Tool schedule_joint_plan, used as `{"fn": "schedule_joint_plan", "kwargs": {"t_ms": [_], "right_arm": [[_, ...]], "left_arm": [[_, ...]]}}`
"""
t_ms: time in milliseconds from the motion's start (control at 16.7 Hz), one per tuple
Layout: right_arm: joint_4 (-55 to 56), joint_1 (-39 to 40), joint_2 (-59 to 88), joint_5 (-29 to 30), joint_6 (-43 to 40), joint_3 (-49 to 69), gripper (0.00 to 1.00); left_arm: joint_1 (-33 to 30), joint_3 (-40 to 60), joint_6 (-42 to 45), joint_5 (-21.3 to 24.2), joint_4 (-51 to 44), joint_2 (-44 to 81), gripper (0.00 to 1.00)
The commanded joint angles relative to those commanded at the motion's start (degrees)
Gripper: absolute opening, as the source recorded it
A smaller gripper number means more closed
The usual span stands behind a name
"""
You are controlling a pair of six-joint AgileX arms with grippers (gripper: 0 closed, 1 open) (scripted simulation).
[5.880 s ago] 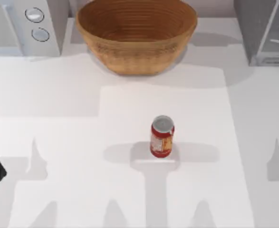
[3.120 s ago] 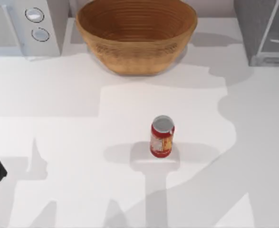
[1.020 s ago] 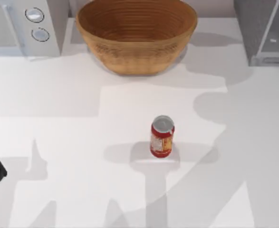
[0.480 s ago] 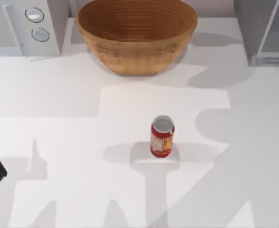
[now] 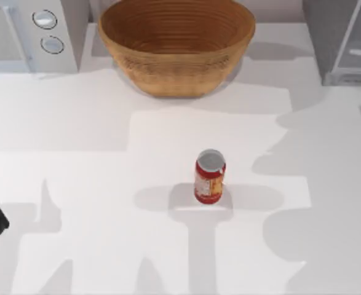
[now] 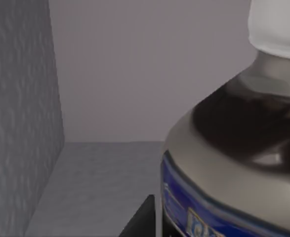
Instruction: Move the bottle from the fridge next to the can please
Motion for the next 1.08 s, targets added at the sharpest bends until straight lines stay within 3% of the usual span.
{"fn": "schedule_joint_plan", "kwargs": {"t_ms": [360, 540, 720, 1080], "right_arm": [[0.5, 0.3, -0.7, 0.0, 0.1, -1.0, 0.00], [3.3, 4.0, 0.5, 3.7, 0.3, -2.4, 0.00], [8.3, 13.2, 2.0, 12.9, 0.5, -6.2, 0.00], [19.5, 40.9, 3.0, 40.5, 0.7, -17.4, 0.00]], "left_arm": [[0.0, 0.0, 0.0, 0.0, 0.0, 0.0, 1.00], [0.0, 0.0, 0.0, 0.0, 0.0, 0.0, 1.00], [0.0, 0.0, 0.0, 0.0, 0.0, 0.0, 1.00], [0.0, 0.0, 0.0, 0.0, 0.0, 0.0, 1.00]]}}
